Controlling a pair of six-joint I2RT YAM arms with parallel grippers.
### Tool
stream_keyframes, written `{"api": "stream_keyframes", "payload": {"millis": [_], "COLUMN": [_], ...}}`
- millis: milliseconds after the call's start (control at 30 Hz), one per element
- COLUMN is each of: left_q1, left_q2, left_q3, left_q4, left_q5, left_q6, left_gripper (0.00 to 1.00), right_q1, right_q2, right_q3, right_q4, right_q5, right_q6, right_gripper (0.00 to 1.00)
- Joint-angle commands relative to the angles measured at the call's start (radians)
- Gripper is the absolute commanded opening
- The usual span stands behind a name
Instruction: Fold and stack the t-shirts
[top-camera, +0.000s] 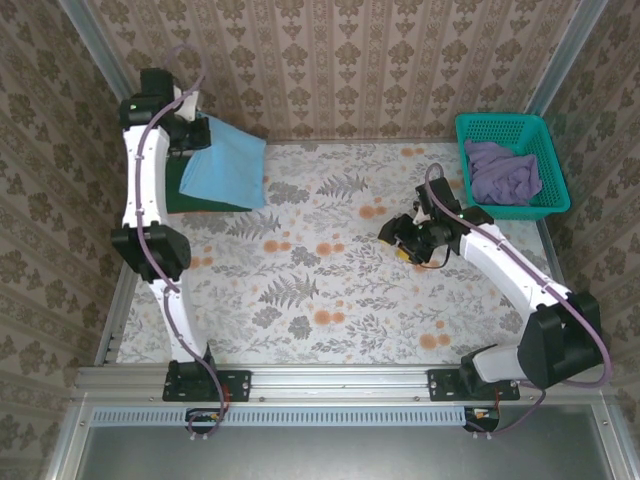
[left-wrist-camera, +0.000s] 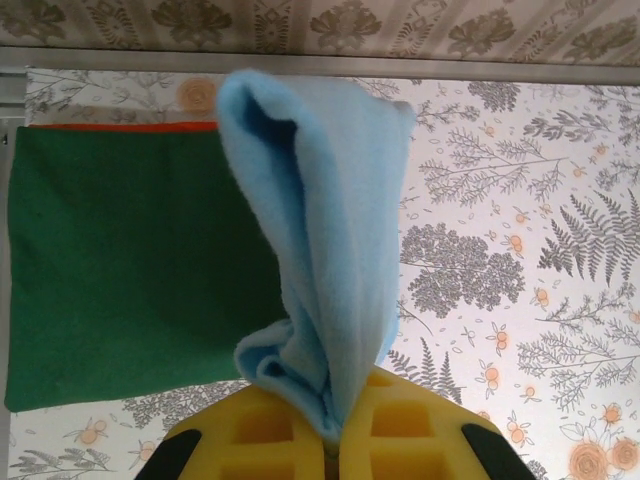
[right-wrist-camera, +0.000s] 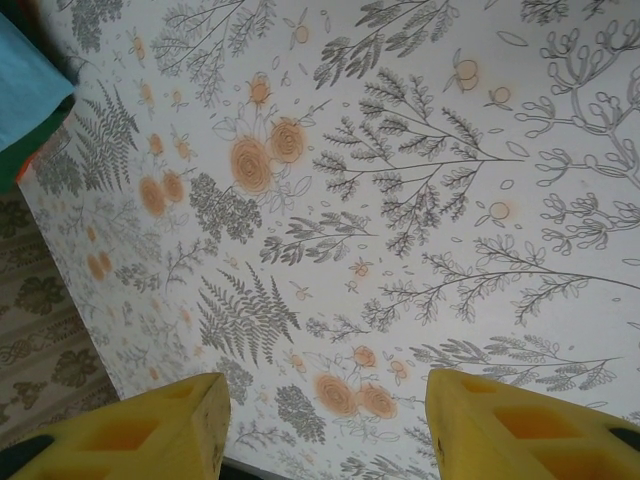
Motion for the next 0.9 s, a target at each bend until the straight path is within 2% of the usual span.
{"api": "stream_keyframes", "payload": {"millis": [0,233,367,433,500,533,567,600,633,700,867], "left_q1": [0.031,0.097,0.101,0.099,0.093,0.092,0.09,0.09,0.089,0.077,0.019], "left_q2": [-0.008,0.148,0.247,0.278,0.306,0.312,0.306,0.288,0.269,0.225,0.106], "left_q3": [0.016,0.08,0.139,0.136,0.154,0.173,0.18,0.178,0.173,0.154,0.107], "left_q4": [0.001,0.002,0.033,0.099,0.154,0.163,0.175,0.185,0.193,0.215,0.211], "left_q5": [0.049,-0.078,-0.317,-0.465,-0.615,-0.665,-0.697,-0.705,-0.693,-0.651,-0.555], "left_q6": [0.008,0.012,0.03,0.023,0.032,0.025,0.004,-0.023,-0.04,-0.054,-0.11], "left_gripper": [0.0,0.0,0.01,0.29,0.32,0.42,0.62,0.77,0.81,1.0,1.0], "right_q1": [0.012,0.026,0.027,0.028,0.027,0.027,0.026,0.025,0.025,0.022,0.011], "right_q2": [0.037,0.05,0.048,0.045,0.041,0.04,0.037,0.036,0.032,0.027,0.029], "right_q3": [0.048,0.079,0.092,0.101,0.111,0.115,0.12,0.121,0.12,0.111,0.121], "right_q4": [-0.036,-0.063,-0.094,-0.117,-0.144,-0.157,-0.17,-0.175,-0.174,-0.152,-0.089], "right_q5": [-0.02,-0.014,-0.013,-0.013,-0.013,-0.011,-0.01,-0.008,-0.006,-0.002,0.031], "right_q6": [-0.021,-0.019,-0.02,-0.026,-0.036,-0.042,-0.048,-0.051,-0.052,-0.047,-0.048], "right_gripper": [0.56,0.56,0.56,0.56,0.56,0.56,0.56,0.56,0.57,0.57,0.57]}}
